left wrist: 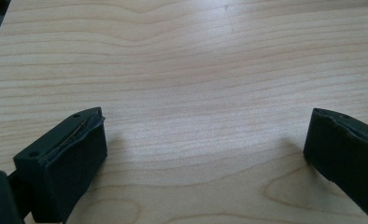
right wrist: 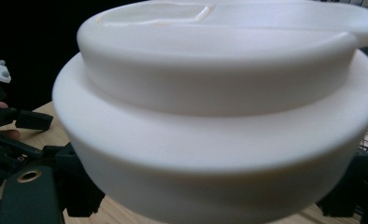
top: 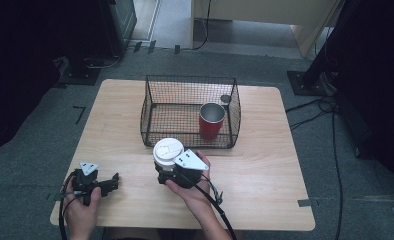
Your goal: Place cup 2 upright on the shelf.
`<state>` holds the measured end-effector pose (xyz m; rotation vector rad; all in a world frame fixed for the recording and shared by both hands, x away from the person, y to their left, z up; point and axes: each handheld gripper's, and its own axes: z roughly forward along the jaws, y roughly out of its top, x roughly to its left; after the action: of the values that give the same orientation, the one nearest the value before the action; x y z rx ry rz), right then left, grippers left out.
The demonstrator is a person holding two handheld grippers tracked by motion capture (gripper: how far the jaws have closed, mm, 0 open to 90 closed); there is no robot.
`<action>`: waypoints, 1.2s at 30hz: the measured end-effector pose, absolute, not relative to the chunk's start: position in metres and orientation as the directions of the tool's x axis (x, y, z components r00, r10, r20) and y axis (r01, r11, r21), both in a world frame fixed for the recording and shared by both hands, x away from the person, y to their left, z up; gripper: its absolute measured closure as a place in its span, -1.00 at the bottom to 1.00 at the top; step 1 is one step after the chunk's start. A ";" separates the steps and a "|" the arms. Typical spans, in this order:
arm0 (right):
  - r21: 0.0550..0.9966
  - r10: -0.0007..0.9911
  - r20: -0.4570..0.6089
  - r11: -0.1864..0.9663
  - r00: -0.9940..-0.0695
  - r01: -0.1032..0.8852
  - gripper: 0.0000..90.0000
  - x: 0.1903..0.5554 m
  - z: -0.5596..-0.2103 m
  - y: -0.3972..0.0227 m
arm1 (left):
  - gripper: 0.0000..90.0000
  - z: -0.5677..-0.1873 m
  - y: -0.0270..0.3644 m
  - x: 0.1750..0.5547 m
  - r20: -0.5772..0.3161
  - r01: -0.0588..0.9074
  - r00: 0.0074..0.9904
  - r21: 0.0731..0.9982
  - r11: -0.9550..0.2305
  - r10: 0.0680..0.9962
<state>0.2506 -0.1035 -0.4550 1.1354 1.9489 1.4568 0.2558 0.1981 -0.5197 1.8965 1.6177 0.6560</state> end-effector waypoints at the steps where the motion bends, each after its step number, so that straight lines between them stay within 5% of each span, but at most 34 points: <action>1: 0.935 0.823 0.110 0.104 -0.557 0.339 -0.65 0.250 -0.455 -0.103 | -1.00 -0.520 0.198 0.256 0.010 0.716 0.154 0.688 -0.119 0.988; 36: 0.968 0.823 0.074 0.077 -0.564 0.240 -0.63 0.261 -0.413 -0.097 | -1.00 -0.520 0.198 0.256 0.009 0.716 0.153 0.688 -0.117 0.988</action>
<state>0.2605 -0.0972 -0.4127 1.0483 1.8565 1.5105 0.2558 0.1981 -0.5195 1.8958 1.6188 0.6555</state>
